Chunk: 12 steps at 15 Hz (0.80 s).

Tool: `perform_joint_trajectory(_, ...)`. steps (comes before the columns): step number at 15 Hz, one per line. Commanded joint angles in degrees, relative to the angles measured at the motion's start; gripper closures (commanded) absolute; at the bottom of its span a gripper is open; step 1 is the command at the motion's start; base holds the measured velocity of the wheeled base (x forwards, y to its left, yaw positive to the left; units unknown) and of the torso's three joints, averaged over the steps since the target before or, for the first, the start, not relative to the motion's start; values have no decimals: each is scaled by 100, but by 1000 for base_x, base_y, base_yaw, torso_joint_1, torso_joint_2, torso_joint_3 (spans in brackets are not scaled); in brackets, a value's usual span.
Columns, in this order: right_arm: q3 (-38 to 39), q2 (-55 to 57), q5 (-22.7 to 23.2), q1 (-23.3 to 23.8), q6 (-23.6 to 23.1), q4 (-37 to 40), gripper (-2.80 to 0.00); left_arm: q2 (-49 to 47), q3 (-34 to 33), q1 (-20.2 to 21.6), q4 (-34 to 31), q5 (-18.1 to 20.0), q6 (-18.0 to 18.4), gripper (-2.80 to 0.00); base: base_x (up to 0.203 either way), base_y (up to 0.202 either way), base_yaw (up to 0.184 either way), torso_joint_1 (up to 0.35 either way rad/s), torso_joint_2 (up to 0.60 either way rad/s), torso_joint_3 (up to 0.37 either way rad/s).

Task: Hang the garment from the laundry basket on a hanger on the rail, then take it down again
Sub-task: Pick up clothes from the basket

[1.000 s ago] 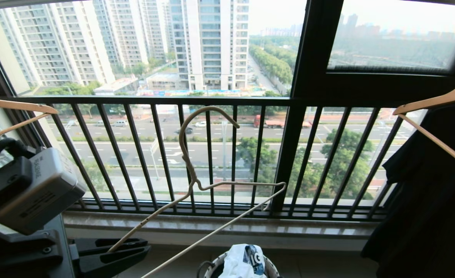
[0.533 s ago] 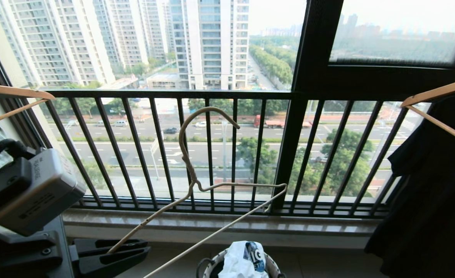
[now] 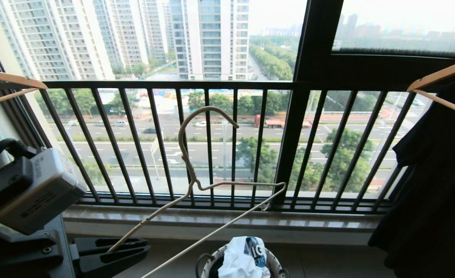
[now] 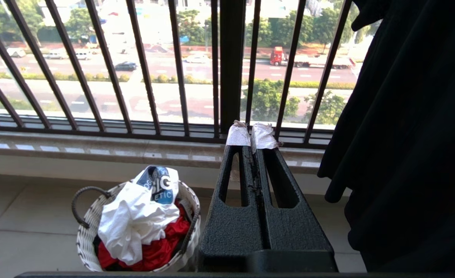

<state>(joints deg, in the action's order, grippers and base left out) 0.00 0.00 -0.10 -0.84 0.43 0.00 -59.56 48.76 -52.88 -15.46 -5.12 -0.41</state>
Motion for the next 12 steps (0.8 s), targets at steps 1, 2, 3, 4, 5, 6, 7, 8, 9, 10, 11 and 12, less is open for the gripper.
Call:
perform_joint_trajectory(1,0,9,1,-4,9,0,0,-36,2,6,-1,-10,-3,0,0,0,0,-158,364,197)
perform_joint_trajectory(2,0,9,1,-4,1,0,0,-23,2,6,-1,-15,6,0,0,0,0,-196,444,249)
perform_joint_trajectory(3,0,9,1,-4,1,0,0,12,8,6,-1,-9,6,0,0,0,0,-218,500,271)
perform_joint_trajectory(4,0,9,1,-4,1,0,0,46,19,6,-1,-14,6,0,0,0,0,-238,537,299)
perform_joint_trajectory(5,0,9,1,-4,1,0,0,84,28,6,-1,-7,14,0,0,0,0,-239,558,307)
perform_joint_trajectory(6,0,9,1,-4,1,0,0,94,28,6,-1,-15,14,0,0,0,0,-233,551,310)
perform_joint_trajectory(7,0,9,1,-4,1,0,0,91,28,6,-1,-15,14,0,0,0,0,-240,559,312)
perform_joint_trajectory(8,0,9,1,-4,1,0,0,68,28,6,-1,-15,14,0,0,0,0,-237,548,307)
perform_joint_trajectory(9,0,9,1,-4,1,0,0,59,28,6,-1,-15,14,0,0,0,0,-214,539,309)
perform_joint_trajectory(10,0,9,1,-4,1,0,0,74,28,6,-1,-15,14,0,0,0,0,-222,545,313)
perform_joint_trajectory(11,0,9,1,-4,7,0,0,87,37,6,-1,-15,14,0,0,0,0,-218,519,315)
perform_joint_trajectory(12,0,9,1,-4,9,0,0,104,37,6,8,-15,14,0,0,0,0,-215,524,305)
